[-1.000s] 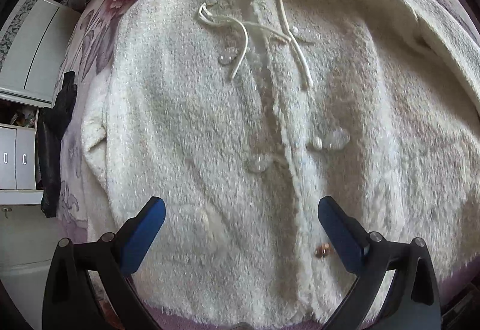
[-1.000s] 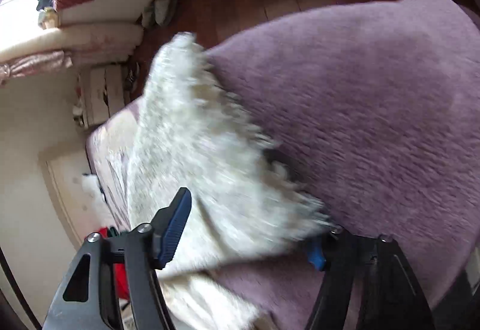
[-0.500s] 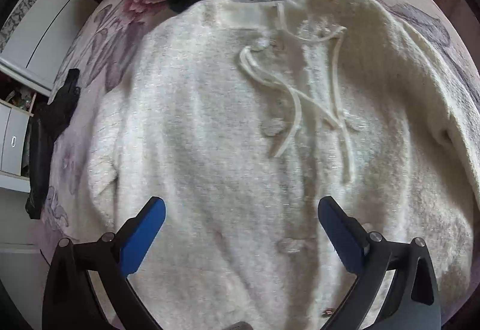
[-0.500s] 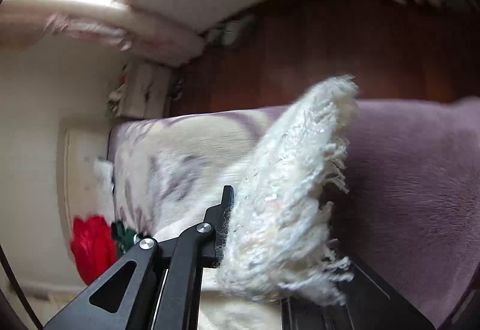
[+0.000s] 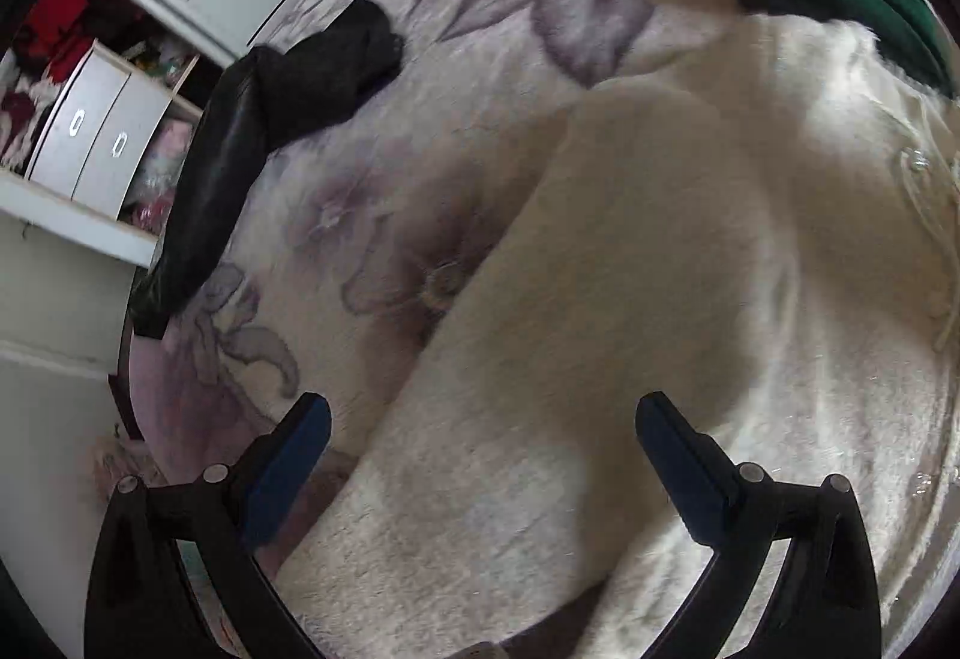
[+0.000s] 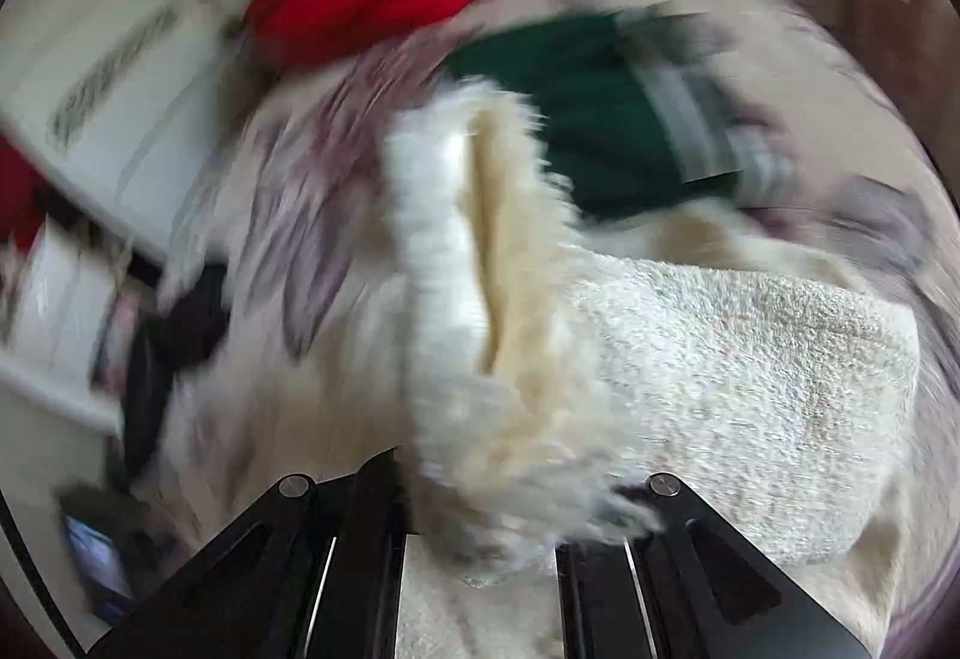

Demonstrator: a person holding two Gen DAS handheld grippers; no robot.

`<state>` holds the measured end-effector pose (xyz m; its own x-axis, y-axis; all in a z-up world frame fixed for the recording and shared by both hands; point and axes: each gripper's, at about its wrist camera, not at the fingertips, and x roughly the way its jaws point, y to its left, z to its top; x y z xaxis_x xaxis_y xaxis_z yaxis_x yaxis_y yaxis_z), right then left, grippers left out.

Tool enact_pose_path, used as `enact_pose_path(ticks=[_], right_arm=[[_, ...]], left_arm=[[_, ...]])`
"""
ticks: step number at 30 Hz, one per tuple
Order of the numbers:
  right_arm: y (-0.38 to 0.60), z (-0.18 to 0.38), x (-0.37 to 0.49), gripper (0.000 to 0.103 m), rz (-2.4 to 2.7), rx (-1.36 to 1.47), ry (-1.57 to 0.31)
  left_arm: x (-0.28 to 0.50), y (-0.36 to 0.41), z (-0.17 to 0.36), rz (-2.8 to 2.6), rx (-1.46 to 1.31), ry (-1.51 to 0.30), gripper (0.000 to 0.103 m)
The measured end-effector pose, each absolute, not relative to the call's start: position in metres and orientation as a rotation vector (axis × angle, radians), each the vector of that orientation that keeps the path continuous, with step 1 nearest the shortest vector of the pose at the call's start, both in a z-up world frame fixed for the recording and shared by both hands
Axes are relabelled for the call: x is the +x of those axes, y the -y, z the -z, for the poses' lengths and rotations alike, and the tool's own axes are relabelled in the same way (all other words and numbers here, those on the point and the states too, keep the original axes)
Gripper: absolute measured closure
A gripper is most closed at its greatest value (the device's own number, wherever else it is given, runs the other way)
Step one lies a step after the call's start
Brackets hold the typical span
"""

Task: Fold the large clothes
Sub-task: 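Fold the held sleeve across the jacket body with the right gripper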

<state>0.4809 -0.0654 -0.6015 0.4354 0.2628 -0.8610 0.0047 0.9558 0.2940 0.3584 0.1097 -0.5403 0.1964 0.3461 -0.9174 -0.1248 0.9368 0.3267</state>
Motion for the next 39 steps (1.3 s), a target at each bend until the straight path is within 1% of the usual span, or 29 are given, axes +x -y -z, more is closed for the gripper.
enact_pose_path(ticks=[3, 4, 5, 6, 8, 9, 10, 12, 13, 15, 19, 21, 23, 24, 25, 27, 28, 31, 33, 35, 36, 37, 39], right_arm=[[-0.009, 0.668, 0.497, 0.094, -0.253, 0.126, -1.295], [-0.02, 0.689, 0.498, 0.089, -0.275, 0.122, -1.377], [-0.02, 0.709, 0.495, 0.087, -0.287, 0.161, -1.455], [-0.008, 0.723, 0.491, 0.082, -0.296, 0.245, -1.501], [0.029, 0.715, 0.5, 0.068, -0.309, 0.468, -1.482], [0.053, 0.706, 0.489, 0.053, -0.297, 0.596, -1.452], [0.077, 0.699, 0.476, 0.044, -0.276, 0.707, -1.417], [0.138, 0.684, 0.439, 0.043, -0.165, 0.912, -1.32], [0.167, 0.682, 0.423, 0.039, -0.105, 0.992, -1.284], [0.234, 0.69, 0.384, 0.034, 0.074, 1.168, -1.225], [0.305, 0.752, 0.325, 0.034, 0.268, 1.41, -1.214], [0.323, 0.785, 0.31, 0.034, 0.21, 1.605, -1.136], [0.329, 0.798, 0.312, 0.037, 0.124, 1.714, -1.035], [0.33, 0.799, 0.315, 0.049, 0.099, 1.733, -0.983], [0.334, 0.797, 0.317, 0.061, 0.107, 1.719, -0.976], [0.344, 0.79, 0.316, 0.068, 0.135, 1.702, -0.924], [0.348, 0.787, 0.311, 0.07, 0.153, 1.704, -0.892], [0.364, 0.793, 0.294, 0.069, 0.208, 1.713, -0.878], [0.381, 0.805, 0.281, 0.069, 0.244, 1.707, -0.943], [0.398, 0.815, 0.265, 0.065, 0.257, 1.697, -0.997], [0.398, 0.811, 0.261, 0.063, 0.253, 1.686, -1.029], [0.394, 0.812, 0.267, 0.059, 0.256, 1.664, -1.057], [0.392, 0.793, 0.259, 0.058, 0.265, 1.55, -1.124]], left_arm=[[0.35, -0.124, 0.544, -0.348, 0.177, -1.356, 0.0], [0.348, -0.127, 0.543, -0.348, 0.174, -1.364, 0.0], [0.345, -0.128, 0.543, -0.345, 0.172, -1.369, 0.0], [0.343, -0.129, 0.541, -0.34, 0.171, -1.372, 0.0], [0.341, -0.129, 0.536, -0.327, 0.172, -1.373, 0.0], [0.339, -0.126, 0.533, -0.319, 0.174, -1.369, 0.0], [0.337, -0.121, 0.529, -0.311, 0.178, -1.363, 0.0], [0.337, -0.112, 0.525, -0.296, 0.186, -1.356, 0.0], [0.337, -0.105, 0.522, -0.287, 0.187, -1.357, 0.0], [0.339, -0.088, 0.518, -0.273, 0.186, -1.353, 0.0], [0.348, -0.051, 0.514, -0.255, 0.206, -1.336, 0.0], [0.354, -0.033, 0.518, -0.255, 0.233, -1.342, 0.0], [0.361, -0.016, 0.521, -0.258, 0.264, -1.324, 0.0], [0.366, -0.007, 0.523, -0.259, 0.286, -1.316, 0.0], [0.37, -0.001, 0.525, -0.264, 0.296, -1.306, 0.0], [0.38, 0.009, 0.531, -0.275, 0.31, -1.295, 0.0], [0.386, 0.014, 0.535, -0.277, 0.31, -1.294, 0.0], [0.405, 0.029, 0.55, -0.283, 0.306, -1.291, 0.0], [0.418, 0.039, 0.567, -0.289, 0.331, -1.292, 0.0], [0.432, 0.047, 0.592, -0.303, 0.383, -1.301, 0.0], [0.438, 0.048, 0.603, -0.313, 0.409, -1.308, 0.0], [0.442, 0.049, 0.609, -0.316, 0.419, -1.305, 0.0], [0.448, 0.048, 0.61, -0.307, 0.423, -1.274, 0.0]])
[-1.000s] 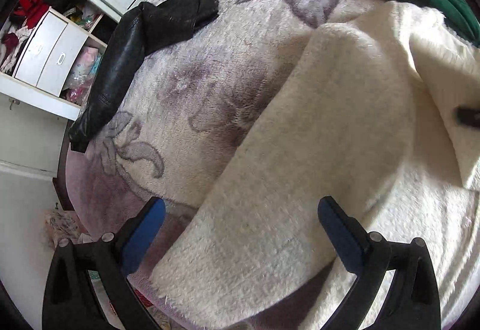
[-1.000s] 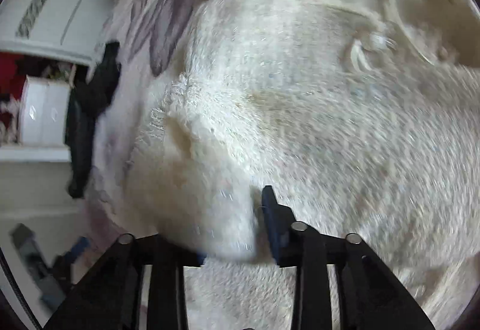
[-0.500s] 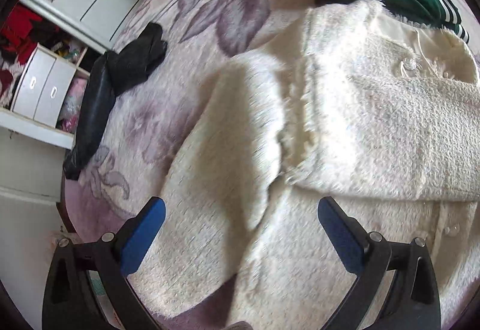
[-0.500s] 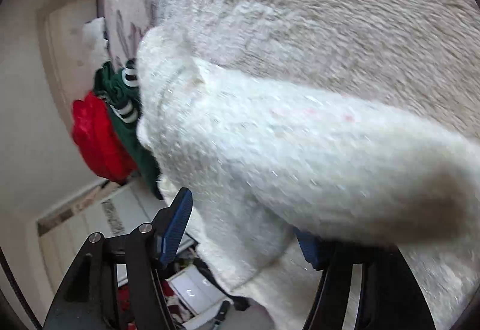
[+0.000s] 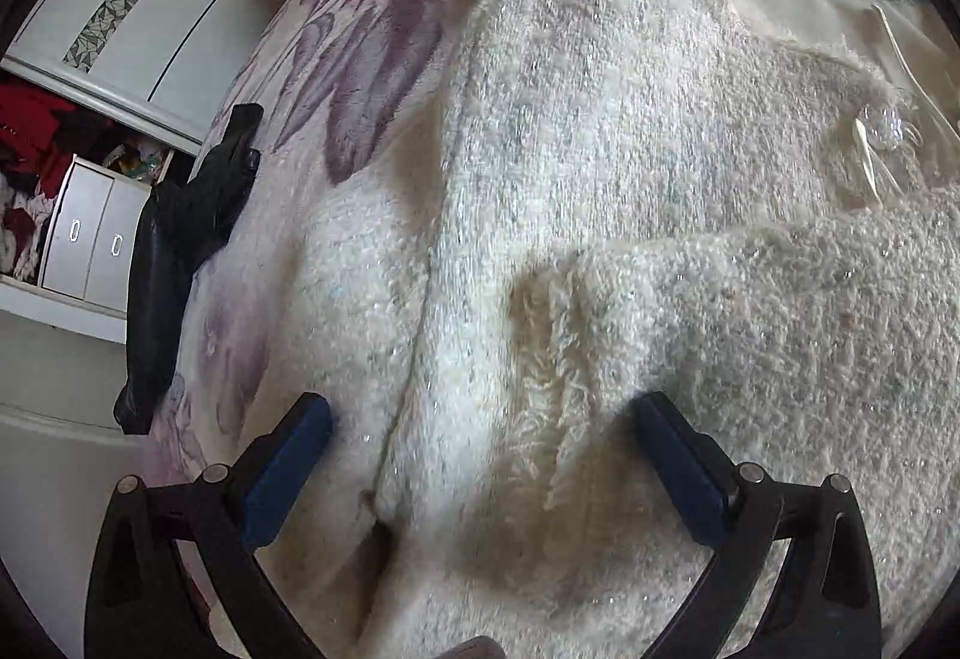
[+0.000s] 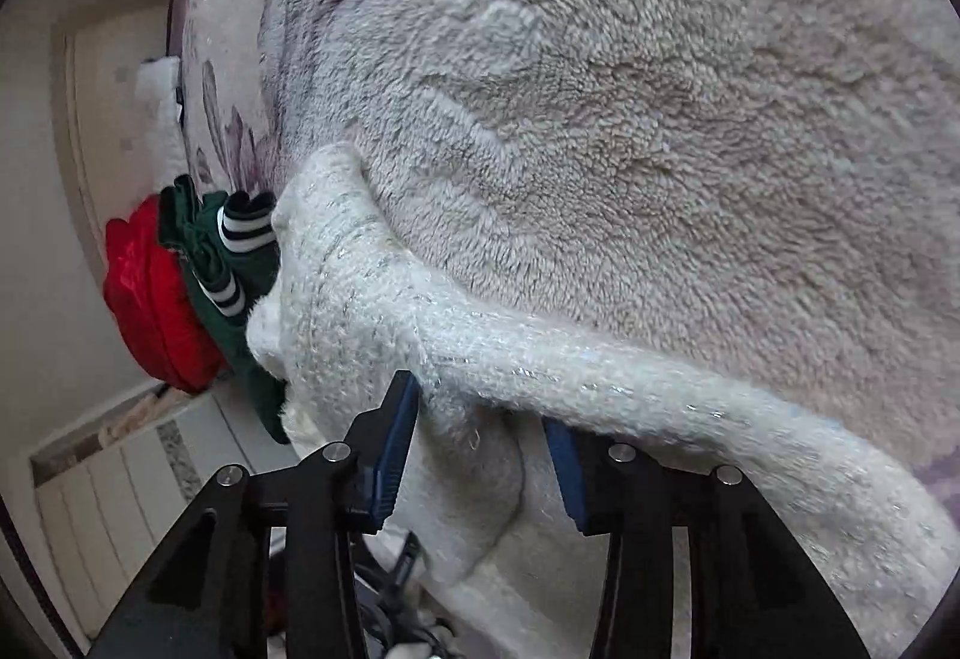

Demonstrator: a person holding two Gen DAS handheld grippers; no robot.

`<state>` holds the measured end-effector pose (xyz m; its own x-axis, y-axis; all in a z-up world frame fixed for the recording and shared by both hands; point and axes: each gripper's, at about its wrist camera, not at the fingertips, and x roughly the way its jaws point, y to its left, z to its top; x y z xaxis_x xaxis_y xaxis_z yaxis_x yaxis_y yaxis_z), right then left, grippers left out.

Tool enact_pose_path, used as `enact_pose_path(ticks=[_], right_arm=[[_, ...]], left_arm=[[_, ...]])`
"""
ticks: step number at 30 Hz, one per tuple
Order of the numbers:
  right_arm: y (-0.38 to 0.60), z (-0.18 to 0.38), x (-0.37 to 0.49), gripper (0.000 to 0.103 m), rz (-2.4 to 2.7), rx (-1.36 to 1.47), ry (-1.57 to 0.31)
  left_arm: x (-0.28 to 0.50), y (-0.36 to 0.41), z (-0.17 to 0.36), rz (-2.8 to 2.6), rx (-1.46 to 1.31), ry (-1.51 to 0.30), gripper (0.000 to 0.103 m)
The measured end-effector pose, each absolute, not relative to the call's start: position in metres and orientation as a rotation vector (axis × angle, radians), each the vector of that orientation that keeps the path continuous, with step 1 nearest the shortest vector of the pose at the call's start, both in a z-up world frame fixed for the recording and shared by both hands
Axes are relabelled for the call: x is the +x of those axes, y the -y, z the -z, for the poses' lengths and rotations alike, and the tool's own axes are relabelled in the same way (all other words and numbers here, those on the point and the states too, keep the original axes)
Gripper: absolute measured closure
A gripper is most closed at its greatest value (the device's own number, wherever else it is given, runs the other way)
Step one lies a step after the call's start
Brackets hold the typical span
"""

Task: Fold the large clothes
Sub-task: 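Fold the held sleeve across the jacket body with the right gripper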

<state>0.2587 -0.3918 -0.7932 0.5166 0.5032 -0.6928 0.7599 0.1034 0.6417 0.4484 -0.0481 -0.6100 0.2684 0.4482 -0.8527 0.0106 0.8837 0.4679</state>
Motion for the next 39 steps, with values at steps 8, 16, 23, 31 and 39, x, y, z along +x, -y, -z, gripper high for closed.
enact_pose_path(ticks=[8, 16, 23, 31, 39], right_arm=[[0.339, 0.72, 0.313, 0.057, 0.169, 1.015, -1.228], [0.257, 0.727, 0.357, 0.052, 0.235, 0.496, -1.568], [0.196, 0.695, 0.308, 0.052, 0.17, 0.62, -1.556], [0.123, 0.742, 0.345, 0.052, 0.161, 0.603, -1.666], [0.085, 0.74, 0.335, 0.052, 0.153, 0.495, -1.682]], left_arm=[[0.44, 0.029, 0.591, -0.261, 0.344, -1.276, 0.0], [0.366, -0.118, 0.532, -0.407, -0.035, -1.311, 0.0], [0.219, -0.289, 0.535, -0.621, -0.372, -1.393, 0.0], [0.164, -0.315, 0.614, -0.356, -0.905, -1.376, 0.001], [0.195, -0.341, 0.586, -0.332, -0.75, -1.209, 0.092]])
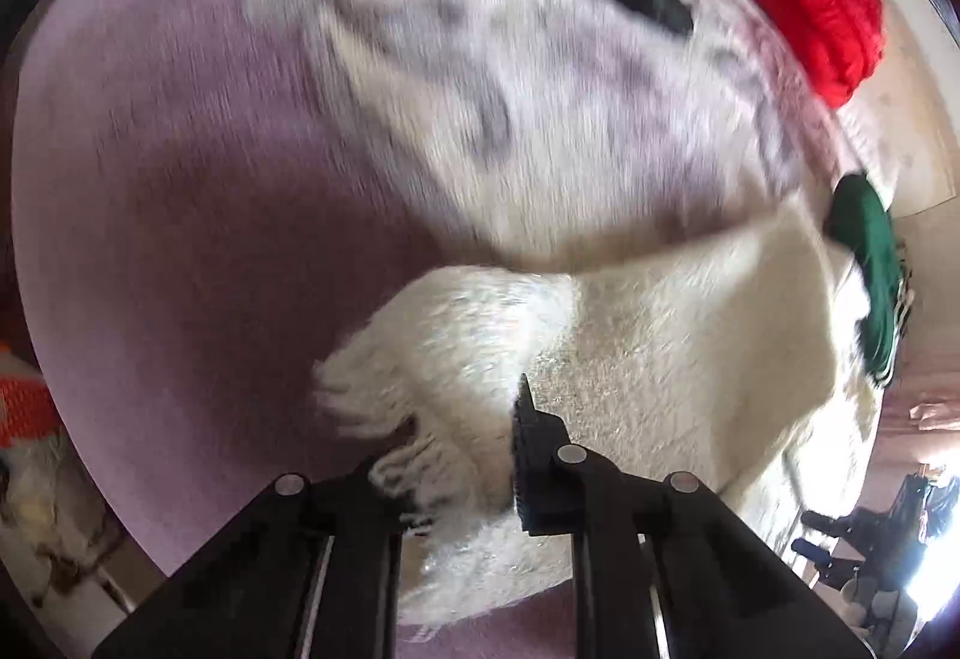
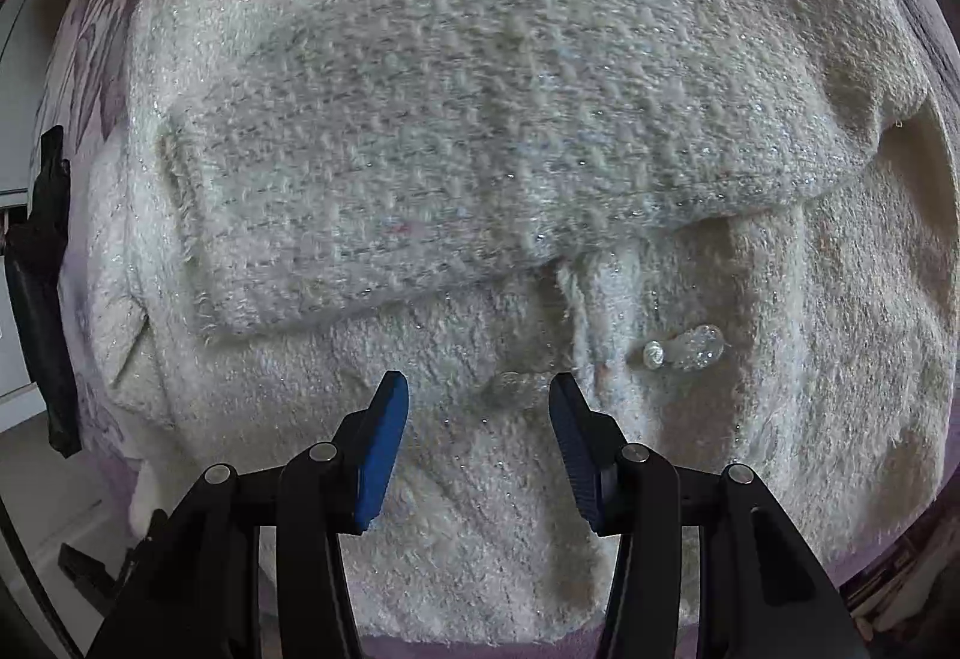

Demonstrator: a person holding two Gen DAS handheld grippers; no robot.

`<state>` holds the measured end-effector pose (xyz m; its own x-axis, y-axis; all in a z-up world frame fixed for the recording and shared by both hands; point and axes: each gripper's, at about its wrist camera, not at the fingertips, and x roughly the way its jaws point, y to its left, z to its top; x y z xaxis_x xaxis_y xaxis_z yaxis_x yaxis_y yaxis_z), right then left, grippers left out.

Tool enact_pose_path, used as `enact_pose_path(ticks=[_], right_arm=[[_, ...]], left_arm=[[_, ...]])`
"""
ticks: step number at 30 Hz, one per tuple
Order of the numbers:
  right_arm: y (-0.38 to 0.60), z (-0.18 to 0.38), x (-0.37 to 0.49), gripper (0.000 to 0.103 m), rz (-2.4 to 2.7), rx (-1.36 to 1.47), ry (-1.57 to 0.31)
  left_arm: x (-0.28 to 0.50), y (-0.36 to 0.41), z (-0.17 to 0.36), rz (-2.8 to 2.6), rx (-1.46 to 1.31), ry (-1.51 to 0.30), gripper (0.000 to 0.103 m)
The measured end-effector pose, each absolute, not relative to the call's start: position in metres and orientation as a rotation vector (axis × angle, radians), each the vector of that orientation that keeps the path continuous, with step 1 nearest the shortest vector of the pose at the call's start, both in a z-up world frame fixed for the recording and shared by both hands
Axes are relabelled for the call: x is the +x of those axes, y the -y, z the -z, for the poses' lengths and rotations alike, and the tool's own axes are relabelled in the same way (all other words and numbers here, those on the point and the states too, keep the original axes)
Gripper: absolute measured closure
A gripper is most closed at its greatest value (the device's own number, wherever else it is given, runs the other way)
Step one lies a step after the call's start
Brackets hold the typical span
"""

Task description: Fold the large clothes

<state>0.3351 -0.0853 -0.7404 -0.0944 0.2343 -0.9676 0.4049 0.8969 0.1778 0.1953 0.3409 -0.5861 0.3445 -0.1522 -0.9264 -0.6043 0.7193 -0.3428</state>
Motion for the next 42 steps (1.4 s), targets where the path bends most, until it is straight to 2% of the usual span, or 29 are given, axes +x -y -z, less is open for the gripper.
enact_pose_path(ticks=[4, 8, 9, 13, 14, 16, 17, 18, 23, 29, 34, 35, 36, 37, 38, 41, 42], right_arm=[[0.075, 0.739, 0.337, 0.052, 0.147, 0.482, -1.66], [0.064, 0.746, 0.335, 0.052, 0.151, 0.491, -1.661], [0.063, 0.748, 0.332, 0.052, 0.155, 0.491, -1.664], [0.048, 0.765, 0.325, 0.052, 0.154, 0.509, -1.687], [0.047, 0.766, 0.32, 0.052, 0.147, 0.515, -1.691], [0.042, 0.77, 0.311, 0.052, 0.141, 0.521, -1.689], [0.046, 0.768, 0.305, 0.052, 0.14, 0.531, -1.686], [0.054, 0.763, 0.296, 0.052, 0.137, 0.549, -1.681], [0.085, 0.748, 0.271, 0.052, 0.113, 0.609, -1.671], [0.12, 0.736, 0.249, 0.052, 0.111, 0.579, -1.676], [0.161, 0.746, 0.248, 0.052, 0.13, 0.595, -1.662], [0.168, 0.746, 0.247, 0.052, 0.132, 0.592, -1.659], [0.174, 0.747, 0.247, 0.052, 0.138, 0.576, -1.663], [0.174, 0.746, 0.254, 0.052, 0.157, 0.536, -1.671], [0.177, 0.746, 0.256, 0.052, 0.185, 0.464, -1.676], [0.182, 0.744, 0.268, 0.049, 0.287, 0.21, -1.666], [0.184, 0.741, 0.271, 0.037, 0.321, 0.113, -1.649]], left_arm=[[0.208, -0.396, 0.586, -0.355, -0.746, -1.178, 0.092], [0.253, -0.421, 0.617, -0.307, -0.693, -1.248, 0.091], [0.267, -0.421, 0.626, -0.304, -0.679, -1.274, 0.087], [0.276, -0.435, 0.625, -0.284, -0.752, -1.303, 0.081], [0.27, -0.44, 0.619, -0.286, -0.793, -1.295, 0.075], [0.25, -0.447, 0.602, -0.301, -0.858, -1.25, 0.052], [0.235, -0.449, 0.591, -0.313, -0.879, -1.226, 0.029], [0.22, -0.45, 0.582, -0.327, -0.889, -1.205, 0.023], [0.153, -0.422, 0.563, -0.45, -1.041, -1.142, 0.023], [0.156, -0.37, 0.623, -0.42, -1.409, -1.031, 0.024], [0.187, -0.37, 0.629, -0.635, -1.34, -0.929, 0.026], [0.194, -0.37, 0.624, -0.675, -1.3, -0.899, 0.031], [0.2, -0.37, 0.619, -0.717, -1.248, -0.896, 0.062], [0.208, -0.371, 0.615, -0.752, -1.197, -0.906, 0.078], [0.216, -0.372, 0.612, -0.746, -1.175, -0.904, 0.088], [0.246, -0.363, 0.583, -0.73, -0.994, -0.916, 0.091], [0.258, -0.355, 0.566, -0.716, -0.887, -0.922, 0.092]])
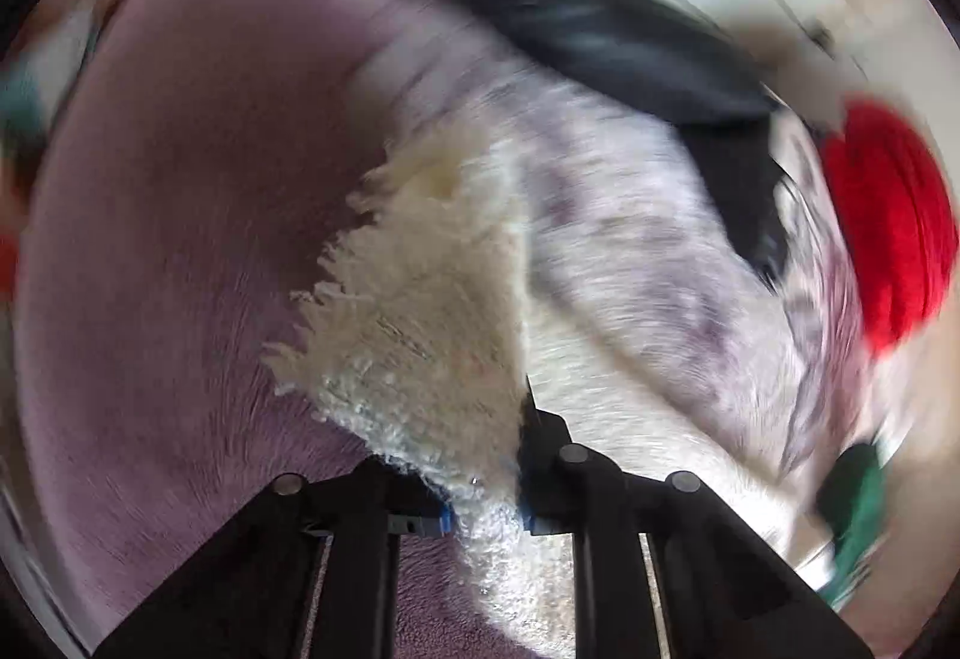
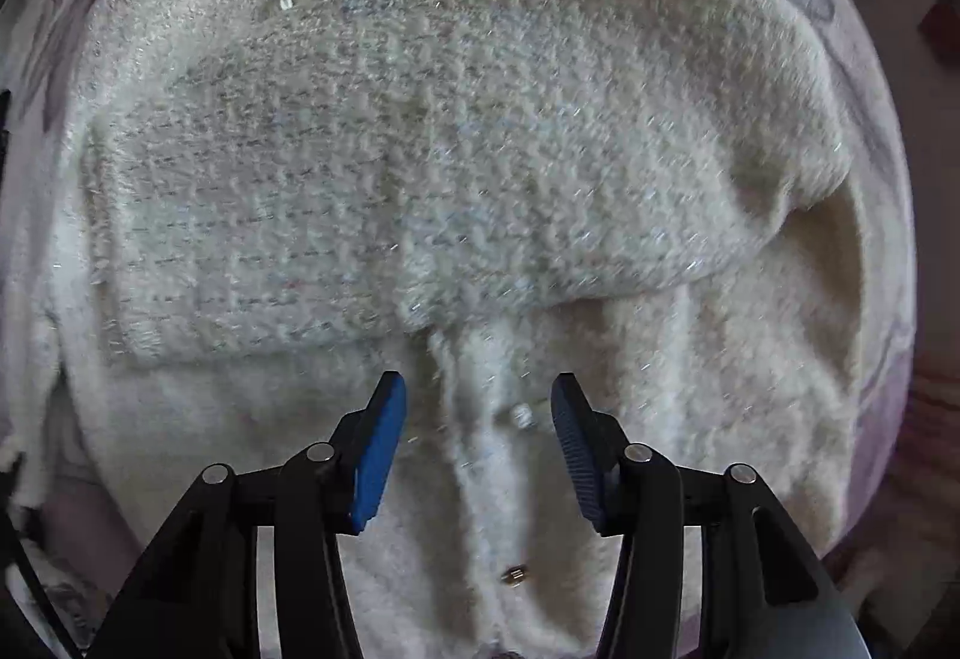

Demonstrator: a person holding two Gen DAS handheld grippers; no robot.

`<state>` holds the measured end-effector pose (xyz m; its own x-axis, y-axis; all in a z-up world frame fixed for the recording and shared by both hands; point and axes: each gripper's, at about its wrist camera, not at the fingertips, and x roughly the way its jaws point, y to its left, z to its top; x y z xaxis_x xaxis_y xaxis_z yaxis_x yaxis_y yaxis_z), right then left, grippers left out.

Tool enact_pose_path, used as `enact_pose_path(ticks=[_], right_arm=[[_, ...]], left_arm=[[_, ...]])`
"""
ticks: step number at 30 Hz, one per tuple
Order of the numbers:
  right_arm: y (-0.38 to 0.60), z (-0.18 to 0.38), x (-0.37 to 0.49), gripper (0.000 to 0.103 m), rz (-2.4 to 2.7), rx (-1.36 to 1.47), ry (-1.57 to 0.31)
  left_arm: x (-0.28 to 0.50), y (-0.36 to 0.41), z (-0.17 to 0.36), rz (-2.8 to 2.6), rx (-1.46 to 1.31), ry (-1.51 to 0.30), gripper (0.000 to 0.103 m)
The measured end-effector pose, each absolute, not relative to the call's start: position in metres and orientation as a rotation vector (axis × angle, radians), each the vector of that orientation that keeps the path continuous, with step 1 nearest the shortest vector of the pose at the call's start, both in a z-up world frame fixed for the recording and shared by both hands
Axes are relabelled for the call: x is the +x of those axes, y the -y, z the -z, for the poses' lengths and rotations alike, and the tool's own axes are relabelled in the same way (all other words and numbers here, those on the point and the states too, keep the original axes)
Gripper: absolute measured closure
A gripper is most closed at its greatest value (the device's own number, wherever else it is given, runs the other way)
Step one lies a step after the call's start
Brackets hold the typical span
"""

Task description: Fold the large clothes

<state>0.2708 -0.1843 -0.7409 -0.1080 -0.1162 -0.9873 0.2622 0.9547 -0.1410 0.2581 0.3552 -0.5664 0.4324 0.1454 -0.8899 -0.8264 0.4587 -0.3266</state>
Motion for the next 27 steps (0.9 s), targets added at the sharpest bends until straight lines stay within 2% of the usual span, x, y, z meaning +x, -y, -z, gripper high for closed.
enact_pose_path(ticks=[1, 2, 7, 14, 20, 27], right_arm=[[0.184, 0.738, 0.273, 0.024, 0.337, 0.053, -1.632], [0.187, 0.737, 0.275, 0.02, 0.343, 0.001, -1.607], [0.19, 0.74, 0.289, 0.019, 0.298, -0.076, -1.566], [0.236, 0.72, 0.312, 0.019, 0.242, 0.045, -1.522], [0.348, 0.714, 0.29, 0.019, 0.323, 0.237, -1.519], [0.425, 0.727, 0.238, 0.019, 0.47, 0.421, -1.535]], left_arm=[[0.268, -0.347, 0.553, -0.704, -0.802, -0.922, 0.092], [0.28, -0.336, 0.538, -0.684, -0.712, -0.916, 0.092], [0.325, -0.269, 0.468, -0.554, -0.39, -0.878, 0.093], [0.355, -0.13, 0.409, -0.258, -0.21, -0.872, 0.093], [0.357, 0.026, 0.408, 0.056, -0.149, -0.94, 0.093], [0.367, 0.185, 0.467, 0.323, -0.102, -1.145, 0.092]])
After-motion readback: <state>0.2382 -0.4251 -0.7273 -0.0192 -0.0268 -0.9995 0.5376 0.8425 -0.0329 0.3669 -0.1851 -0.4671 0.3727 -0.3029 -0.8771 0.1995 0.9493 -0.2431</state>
